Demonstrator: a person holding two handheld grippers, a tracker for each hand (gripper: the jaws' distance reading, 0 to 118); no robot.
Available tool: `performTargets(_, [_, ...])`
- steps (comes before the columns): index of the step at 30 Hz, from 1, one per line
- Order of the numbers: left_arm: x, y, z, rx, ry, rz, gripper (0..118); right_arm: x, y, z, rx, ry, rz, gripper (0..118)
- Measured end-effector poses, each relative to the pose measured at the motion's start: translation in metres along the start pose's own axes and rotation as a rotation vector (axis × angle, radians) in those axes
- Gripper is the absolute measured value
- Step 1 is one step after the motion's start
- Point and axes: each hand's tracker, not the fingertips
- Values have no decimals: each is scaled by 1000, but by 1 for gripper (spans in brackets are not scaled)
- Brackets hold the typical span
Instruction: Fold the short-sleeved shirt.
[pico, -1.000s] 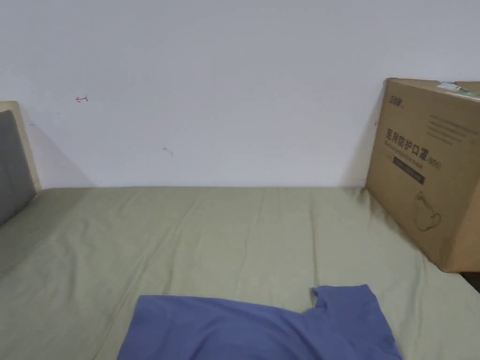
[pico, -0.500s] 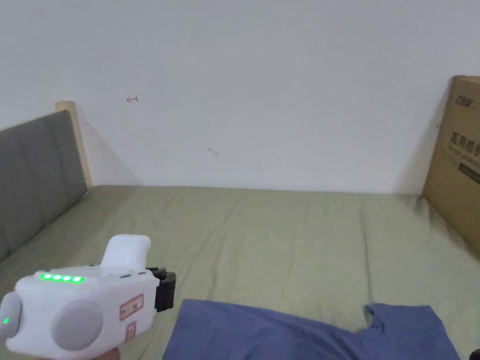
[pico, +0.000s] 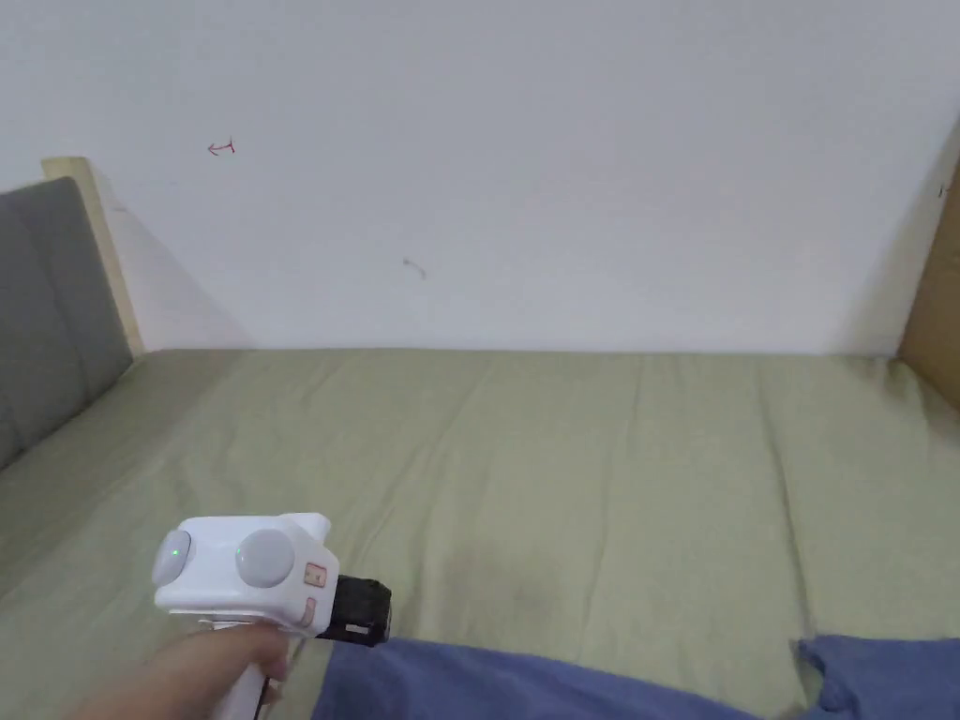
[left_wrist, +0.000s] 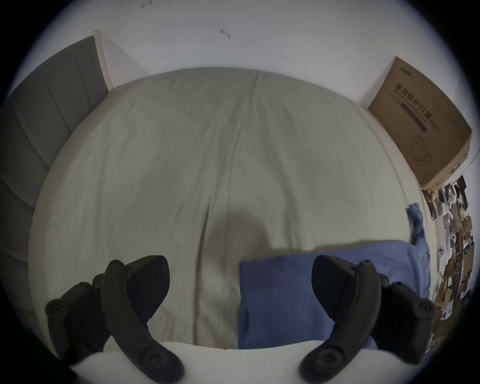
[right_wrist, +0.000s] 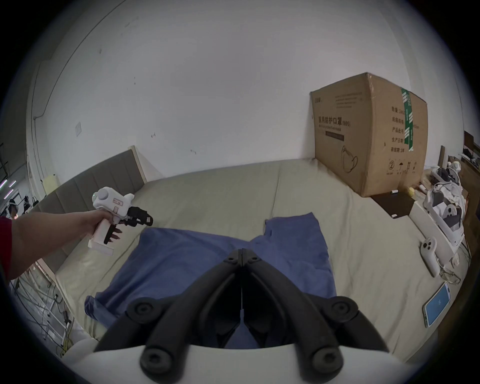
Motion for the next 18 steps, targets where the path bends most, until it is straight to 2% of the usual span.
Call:
performTargets(2, [-3,-6,-14,-19,-25,-49,113,3,-5,-6,-17,8,1,0])
performTargets(6, [6,-19,-34,-64,39,-244,115,6,-12,-14,-53,10,11,0])
performTargets(9, [3,-19,-24,-38,12,-183,104,9,-16,-18,-69,8,4,0])
performTargets(11, [14,-24,-14,-3,26,-222,71,11,-19,-17,-73,2,-10,0])
performTargets(12, [22,-27,-7,32,20,-275,47,12,-19,-17,-71,5,-28,0])
performTargets(13, [27,-29,-2,51,33,-316,1,14,-19,-16,-69,15,-48,0])
performTargets(15, [42,-36,6,44,25,-391,0,17,-16,-15,-67,54,-93,0])
performTargets(16, [48,-39,9,61,86,-416,0,19,-13,-16,-57,75,-109,0])
performTargets(18, [49,-41,17,82,68,-410,0,37,1,-22,-14,125,-152,0])
